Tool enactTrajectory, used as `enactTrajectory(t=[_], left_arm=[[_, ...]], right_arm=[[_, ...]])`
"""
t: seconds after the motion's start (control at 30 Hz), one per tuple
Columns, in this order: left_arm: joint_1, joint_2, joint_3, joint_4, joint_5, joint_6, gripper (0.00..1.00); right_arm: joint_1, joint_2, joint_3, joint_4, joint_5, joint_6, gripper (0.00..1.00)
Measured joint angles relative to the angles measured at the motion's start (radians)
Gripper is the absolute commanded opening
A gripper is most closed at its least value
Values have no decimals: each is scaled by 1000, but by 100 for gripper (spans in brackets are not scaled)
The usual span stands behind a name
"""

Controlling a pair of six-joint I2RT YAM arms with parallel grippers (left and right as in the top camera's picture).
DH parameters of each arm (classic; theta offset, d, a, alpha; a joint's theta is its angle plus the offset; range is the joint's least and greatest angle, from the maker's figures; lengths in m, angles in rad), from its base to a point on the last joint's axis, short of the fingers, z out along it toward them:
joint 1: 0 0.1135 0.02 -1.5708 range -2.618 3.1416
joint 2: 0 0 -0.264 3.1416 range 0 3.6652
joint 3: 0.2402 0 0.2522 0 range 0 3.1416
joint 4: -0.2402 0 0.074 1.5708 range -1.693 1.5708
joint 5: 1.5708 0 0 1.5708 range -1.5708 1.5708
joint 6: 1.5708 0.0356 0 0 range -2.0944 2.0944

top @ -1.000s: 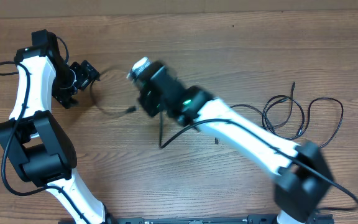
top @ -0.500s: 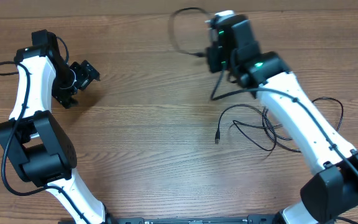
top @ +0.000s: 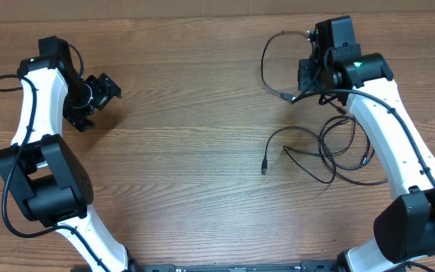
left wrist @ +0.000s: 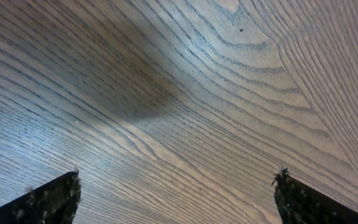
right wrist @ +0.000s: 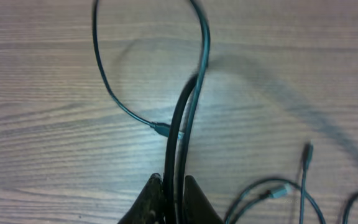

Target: Untangle cables

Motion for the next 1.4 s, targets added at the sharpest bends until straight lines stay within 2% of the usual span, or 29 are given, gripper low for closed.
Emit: enactTrajectory(t=[0.1, 0.2, 0.3, 0.4, 0.43, 0.47, 0.77, 1.4], left_arm=[[0, 0, 0, 0, 0, 0, 100], [0, 0, 0, 0, 0, 0, 100], [0, 0, 0, 0, 0, 0, 99], [0, 0, 0, 0, 0, 0, 100], [0, 0, 0, 0, 0, 0, 100], [0, 0, 0, 0, 0, 0, 100], [0, 0, 0, 0, 0, 0, 100], [0, 0, 0, 0, 0, 0, 100]], right_arm=[[0, 0, 0, -15, -2, 5, 19], [0, 0, 0, -20, -2, 9, 37], [0, 0, 0, -20, -2, 7, 42], [0, 0, 0, -22, -2, 6, 51], [0, 0, 0, -27, -1, 6, 62], [0, 0, 0, -35, -2, 10, 100], [0, 40, 0, -102, -2, 3, 100], [0, 53, -1, -108, -2, 3, 100]])
